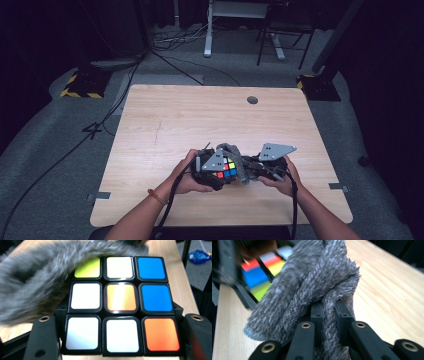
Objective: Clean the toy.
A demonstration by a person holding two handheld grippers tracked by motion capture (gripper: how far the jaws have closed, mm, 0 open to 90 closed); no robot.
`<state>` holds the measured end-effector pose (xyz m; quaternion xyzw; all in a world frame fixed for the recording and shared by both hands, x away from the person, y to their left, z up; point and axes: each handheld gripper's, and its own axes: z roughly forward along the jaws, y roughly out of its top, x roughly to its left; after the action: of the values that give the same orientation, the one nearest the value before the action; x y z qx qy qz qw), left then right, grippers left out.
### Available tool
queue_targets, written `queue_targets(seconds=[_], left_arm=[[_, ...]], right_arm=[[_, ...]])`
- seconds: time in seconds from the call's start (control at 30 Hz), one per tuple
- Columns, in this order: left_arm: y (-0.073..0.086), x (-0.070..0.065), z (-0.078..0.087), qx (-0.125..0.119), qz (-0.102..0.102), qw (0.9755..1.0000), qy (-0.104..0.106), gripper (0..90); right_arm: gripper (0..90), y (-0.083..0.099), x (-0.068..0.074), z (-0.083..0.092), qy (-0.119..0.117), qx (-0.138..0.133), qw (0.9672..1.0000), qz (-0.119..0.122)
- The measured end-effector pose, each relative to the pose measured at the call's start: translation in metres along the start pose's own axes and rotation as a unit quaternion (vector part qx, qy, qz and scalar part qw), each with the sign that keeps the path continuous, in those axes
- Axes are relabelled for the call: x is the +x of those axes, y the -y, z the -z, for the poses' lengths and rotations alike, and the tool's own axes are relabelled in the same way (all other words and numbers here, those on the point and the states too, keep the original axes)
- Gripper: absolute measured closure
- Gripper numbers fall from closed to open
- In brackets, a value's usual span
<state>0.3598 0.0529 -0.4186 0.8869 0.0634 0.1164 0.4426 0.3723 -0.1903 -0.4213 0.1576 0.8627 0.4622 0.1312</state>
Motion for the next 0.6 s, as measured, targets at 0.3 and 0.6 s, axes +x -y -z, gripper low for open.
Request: queue_targets(seconds=[0.3, 0.6], left_arm=[[0.005, 0.012, 0.014, -0.012, 0.021, 0.9992, -0.033, 33.2], [0.008, 0.011, 0.004, 0.016, 0.019, 0.9992, -0.031, 33.2]], right_arm=[[80.2, -0.002, 0.008, -0.003, -0.022, 0.013, 0.9996, 0.013], [80.2, -0.008, 0.013, 0.004, -0.032, -0.016, 0.9992, 0.017]])
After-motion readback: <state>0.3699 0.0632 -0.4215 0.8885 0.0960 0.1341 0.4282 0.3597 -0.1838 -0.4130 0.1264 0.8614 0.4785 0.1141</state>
